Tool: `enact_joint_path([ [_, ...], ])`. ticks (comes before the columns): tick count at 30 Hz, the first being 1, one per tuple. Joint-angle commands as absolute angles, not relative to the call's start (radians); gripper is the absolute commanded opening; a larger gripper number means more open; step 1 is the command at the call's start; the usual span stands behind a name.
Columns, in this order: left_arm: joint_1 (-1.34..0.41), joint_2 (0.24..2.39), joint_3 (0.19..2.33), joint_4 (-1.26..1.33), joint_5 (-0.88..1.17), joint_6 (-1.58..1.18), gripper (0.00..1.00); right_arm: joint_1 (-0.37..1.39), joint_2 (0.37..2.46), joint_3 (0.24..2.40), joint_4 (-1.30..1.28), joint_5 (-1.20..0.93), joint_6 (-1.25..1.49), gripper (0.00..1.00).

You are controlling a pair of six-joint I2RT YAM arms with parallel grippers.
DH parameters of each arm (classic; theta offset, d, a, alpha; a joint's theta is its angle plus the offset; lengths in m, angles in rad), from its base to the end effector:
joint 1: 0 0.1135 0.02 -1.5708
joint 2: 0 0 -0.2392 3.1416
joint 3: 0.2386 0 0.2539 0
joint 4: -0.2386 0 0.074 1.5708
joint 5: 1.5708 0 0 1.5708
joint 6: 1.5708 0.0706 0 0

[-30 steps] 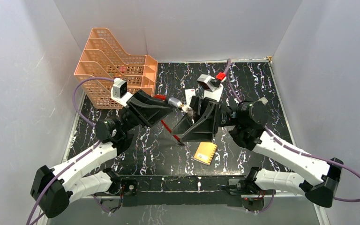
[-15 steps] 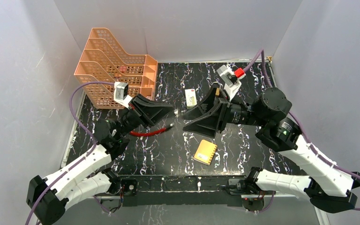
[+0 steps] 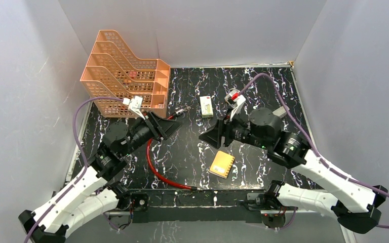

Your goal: Unlock with the key

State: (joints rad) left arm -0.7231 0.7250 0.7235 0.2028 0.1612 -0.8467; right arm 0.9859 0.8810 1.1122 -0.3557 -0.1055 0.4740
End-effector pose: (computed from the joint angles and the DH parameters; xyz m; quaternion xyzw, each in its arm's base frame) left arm 0.1638 -0.1597 0.3605 0.0233 0.6331 -0.5817 0.5102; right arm 0.1248 0.2019 0.3950 -0.2233 0.7155 0.4701 0.4661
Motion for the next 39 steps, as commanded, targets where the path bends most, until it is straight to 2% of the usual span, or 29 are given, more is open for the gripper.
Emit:
enact_joint_path([
  [1,-0.721,0.645,0.747,-0.258,-0.064,-0.854,0.55,0.986,0.906,1.058,-0.376,0.063,0.455,0.61],
  [4,-0.721,0.613,0.747,-0.428,-0.219,-0.893,0.74,0.986,0.945,1.026,-0.387,0.108,0.468,0.61],
  [5,-0.72,0.618,0.747,-0.459,-0.249,-0.895,0.92,0.986,0.955,1.017,-0.389,0.115,0.473,0.61],
  [6,-0.721,0.635,0.75,-0.498,-0.279,-0.901,0.98,0.986,0.963,1.008,-0.391,0.116,0.476,0.6],
  [11,-0.72,0.886,0.821,-0.656,-0.399,-0.901,0.98,0.985,0.972,0.981,-0.388,0.129,0.499,0.6],
  [16,-0.686,1.149,0.871,-0.687,-0.472,-0.891,0.98,0.986,0.947,0.972,-0.399,0.13,0.513,0.59],
  [20,-0.537,1.209,0.79,-0.585,-0.345,-0.865,0.98,0.986,0.919,0.96,-0.411,0.123,0.524,0.59],
  [27,-0.43,1.318,0.723,-0.484,-0.288,-0.866,0.88,0.986,0.884,0.934,-0.408,0.103,0.547,0.58],
  [31,-0.4,1.383,0.699,-0.431,-0.26,-0.863,0.78,0.986,0.874,0.936,-0.403,0.094,0.548,0.57],
  [33,-0.397,1.407,0.693,-0.406,-0.251,-0.858,0.69,0.986,0.87,0.94,-0.403,0.095,0.547,0.57],
  [39,-0.394,1.477,0.697,-0.355,-0.195,-0.831,0.26,0.985,0.858,0.951,-0.408,0.105,0.527,0.57],
])
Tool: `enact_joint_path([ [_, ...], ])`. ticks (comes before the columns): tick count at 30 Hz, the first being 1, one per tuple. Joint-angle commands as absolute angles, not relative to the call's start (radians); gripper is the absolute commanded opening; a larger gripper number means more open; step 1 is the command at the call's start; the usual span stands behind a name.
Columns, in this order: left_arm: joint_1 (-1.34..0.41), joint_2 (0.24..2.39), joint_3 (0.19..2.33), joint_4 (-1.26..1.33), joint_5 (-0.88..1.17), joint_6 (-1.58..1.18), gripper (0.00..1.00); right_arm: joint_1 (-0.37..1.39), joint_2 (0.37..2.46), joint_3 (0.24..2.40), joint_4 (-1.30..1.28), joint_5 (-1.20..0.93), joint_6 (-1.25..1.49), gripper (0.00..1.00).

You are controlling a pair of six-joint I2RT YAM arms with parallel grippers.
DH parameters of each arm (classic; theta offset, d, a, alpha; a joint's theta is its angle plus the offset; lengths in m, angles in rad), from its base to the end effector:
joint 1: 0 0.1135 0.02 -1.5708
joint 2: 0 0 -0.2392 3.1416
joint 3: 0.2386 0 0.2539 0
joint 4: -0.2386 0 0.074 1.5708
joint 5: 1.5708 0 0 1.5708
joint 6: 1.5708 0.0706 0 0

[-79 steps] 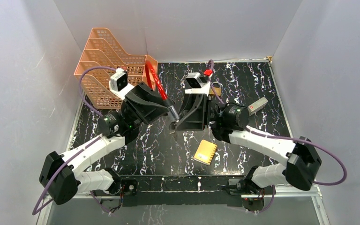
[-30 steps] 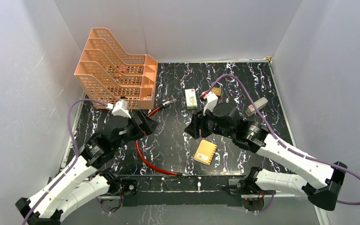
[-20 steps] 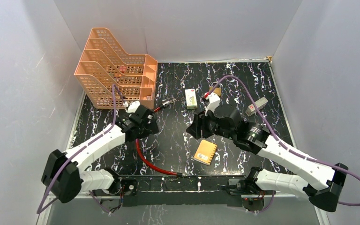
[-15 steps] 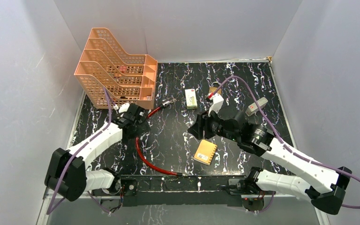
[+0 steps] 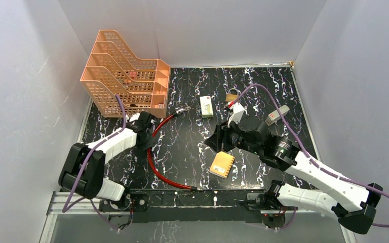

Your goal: Unlock with the key

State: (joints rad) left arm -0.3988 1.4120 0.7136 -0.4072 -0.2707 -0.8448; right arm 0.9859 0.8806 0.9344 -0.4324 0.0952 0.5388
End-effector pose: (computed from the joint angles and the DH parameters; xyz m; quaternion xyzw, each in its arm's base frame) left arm 0.2593 -0.0888 0.1101 -0.2436 0.9334 -0.0263 0.2621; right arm 0.1408 0.2005 0.3178 -0.1572 0.8119 0.3588 0.4328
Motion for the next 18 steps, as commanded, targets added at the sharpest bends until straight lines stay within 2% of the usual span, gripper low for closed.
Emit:
enact_joint_path([
  [1,-0.393,1.486,0.702,-0.348,-0.182,-0.829,0.2,0.986,0.855,0.953,-0.41,0.11,0.524,0.57],
  [5,-0.395,1.508,0.734,-0.321,-0.15,-0.834,0.0,0.986,0.848,0.953,-0.414,0.125,0.517,0.56],
  [18,-0.377,1.678,1.03,-0.338,-0.202,-0.828,0.0,0.986,0.838,0.97,-0.44,0.158,0.502,0.56],
])
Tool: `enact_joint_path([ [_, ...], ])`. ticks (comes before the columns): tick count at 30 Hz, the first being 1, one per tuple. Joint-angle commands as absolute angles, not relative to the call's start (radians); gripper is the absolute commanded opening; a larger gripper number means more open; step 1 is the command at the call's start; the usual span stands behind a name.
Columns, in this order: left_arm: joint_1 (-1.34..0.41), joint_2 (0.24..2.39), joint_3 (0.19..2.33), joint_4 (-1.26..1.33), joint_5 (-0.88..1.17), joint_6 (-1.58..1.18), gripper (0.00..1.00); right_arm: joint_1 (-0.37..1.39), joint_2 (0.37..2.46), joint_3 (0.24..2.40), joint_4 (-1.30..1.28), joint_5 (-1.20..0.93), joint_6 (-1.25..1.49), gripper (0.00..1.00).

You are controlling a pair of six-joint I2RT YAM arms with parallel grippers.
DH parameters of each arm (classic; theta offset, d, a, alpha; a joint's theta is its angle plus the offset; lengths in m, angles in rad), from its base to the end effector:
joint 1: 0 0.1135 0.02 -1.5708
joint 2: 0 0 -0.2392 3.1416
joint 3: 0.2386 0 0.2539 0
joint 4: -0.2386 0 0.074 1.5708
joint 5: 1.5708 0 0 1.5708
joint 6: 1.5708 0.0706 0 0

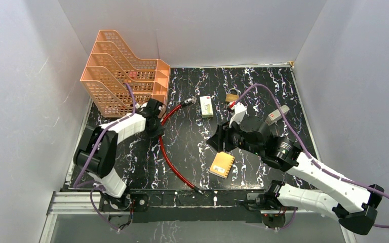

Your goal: Unlock with the key

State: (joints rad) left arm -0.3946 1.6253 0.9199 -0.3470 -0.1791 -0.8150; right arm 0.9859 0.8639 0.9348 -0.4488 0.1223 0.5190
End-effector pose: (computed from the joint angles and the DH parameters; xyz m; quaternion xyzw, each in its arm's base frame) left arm 0.3103 -0.1156 0.1135 -0.2233 0.9368 -0.0740 0.2591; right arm 0.1399 0.1957 0.3196 -0.1576 0.8113 0.3463 0.4438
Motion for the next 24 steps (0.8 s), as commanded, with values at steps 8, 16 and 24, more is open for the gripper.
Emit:
enact_joint_path([
  [8,-0.302,1.834,1.18,-0.348,-0.192,-0.755,0.0,0.986,0.809,0.959,-0.469,0.184,0.495,0.56],
  [16,-0.276,1.865,1.228,-0.367,-0.14,-0.702,0.19,0.986,0.798,0.964,-0.481,0.192,0.486,0.56],
  [24,-0.293,1.63,1.12,-0.367,-0.073,-0.726,0.6,0.986,0.808,0.967,-0.473,0.193,0.482,0.57],
])
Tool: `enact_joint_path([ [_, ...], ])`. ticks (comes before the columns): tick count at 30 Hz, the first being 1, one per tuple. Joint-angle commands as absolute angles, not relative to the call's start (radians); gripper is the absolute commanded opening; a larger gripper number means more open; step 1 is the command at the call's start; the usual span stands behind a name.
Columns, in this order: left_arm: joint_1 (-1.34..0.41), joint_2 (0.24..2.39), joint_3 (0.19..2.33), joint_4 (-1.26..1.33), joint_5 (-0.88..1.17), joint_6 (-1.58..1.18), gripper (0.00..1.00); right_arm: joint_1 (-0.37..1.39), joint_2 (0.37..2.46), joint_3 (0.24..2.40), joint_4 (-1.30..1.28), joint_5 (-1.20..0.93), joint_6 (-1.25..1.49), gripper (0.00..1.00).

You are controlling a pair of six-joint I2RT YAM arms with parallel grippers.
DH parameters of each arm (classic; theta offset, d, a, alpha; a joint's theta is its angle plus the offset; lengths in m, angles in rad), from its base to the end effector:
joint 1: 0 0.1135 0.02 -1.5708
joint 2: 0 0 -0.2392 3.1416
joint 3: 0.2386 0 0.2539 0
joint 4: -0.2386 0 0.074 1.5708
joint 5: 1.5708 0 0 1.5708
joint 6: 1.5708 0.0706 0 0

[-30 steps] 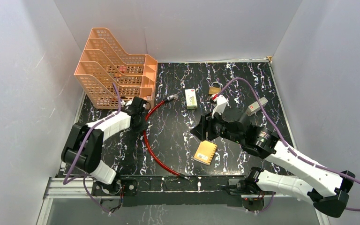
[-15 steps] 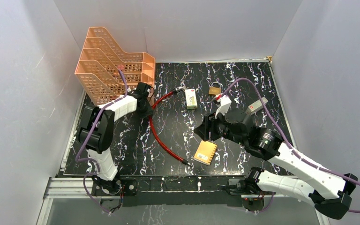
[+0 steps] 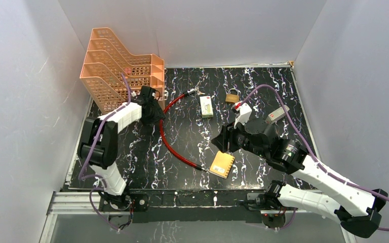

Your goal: Unlock with the key

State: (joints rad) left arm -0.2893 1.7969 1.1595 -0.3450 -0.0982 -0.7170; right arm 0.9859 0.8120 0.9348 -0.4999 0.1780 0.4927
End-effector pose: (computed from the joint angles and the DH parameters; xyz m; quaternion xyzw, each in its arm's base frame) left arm 0.3735 -0.1040 0.1280 -0.2168 0.9311 -0.0985 0.2764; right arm 0.1354 0.1818 0.3240 -0.1527 0.8111 0.3229 0.4632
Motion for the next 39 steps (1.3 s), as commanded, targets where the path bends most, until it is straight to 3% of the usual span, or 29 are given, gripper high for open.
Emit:
enact_joint_path([
  [1,-0.299,1.591,1.107,-0.375,-0.069,-0.734,0.63,0.985,0.81,0.967,-0.47,0.193,0.483,0.56],
  [4,-0.346,1.473,1.071,-0.415,-0.104,-0.773,0.76,0.986,0.813,0.963,-0.46,0.189,0.487,0.57],
  [5,-0.374,1.434,1.058,-0.436,-0.14,-0.788,0.84,0.986,0.813,0.959,-0.457,0.187,0.492,0.56],
  [6,-0.405,1.389,1.046,-0.46,-0.185,-0.812,0.98,0.986,0.814,0.957,-0.452,0.185,0.494,0.56],
  [12,-0.415,1.213,0.852,-0.456,-0.091,-1.059,0.98,0.986,0.819,0.94,-0.431,0.16,0.52,0.56],
  [18,-0.651,1.278,0.832,-0.52,-0.246,-1.262,0.98,0.985,0.818,0.914,-0.425,0.158,0.545,0.56],
  [26,-0.783,1.386,0.806,-0.557,-0.234,-1.563,0.87,0.986,0.825,0.913,-0.427,0.159,0.563,0.56],
  [31,-0.79,1.481,0.804,-0.519,-0.192,-1.6,0.75,0.985,0.825,0.915,-0.426,0.166,0.562,0.55],
  [39,-0.779,1.614,0.875,-0.456,-0.223,-1.619,0.24,0.986,0.818,0.925,-0.438,0.177,0.557,0.55],
])
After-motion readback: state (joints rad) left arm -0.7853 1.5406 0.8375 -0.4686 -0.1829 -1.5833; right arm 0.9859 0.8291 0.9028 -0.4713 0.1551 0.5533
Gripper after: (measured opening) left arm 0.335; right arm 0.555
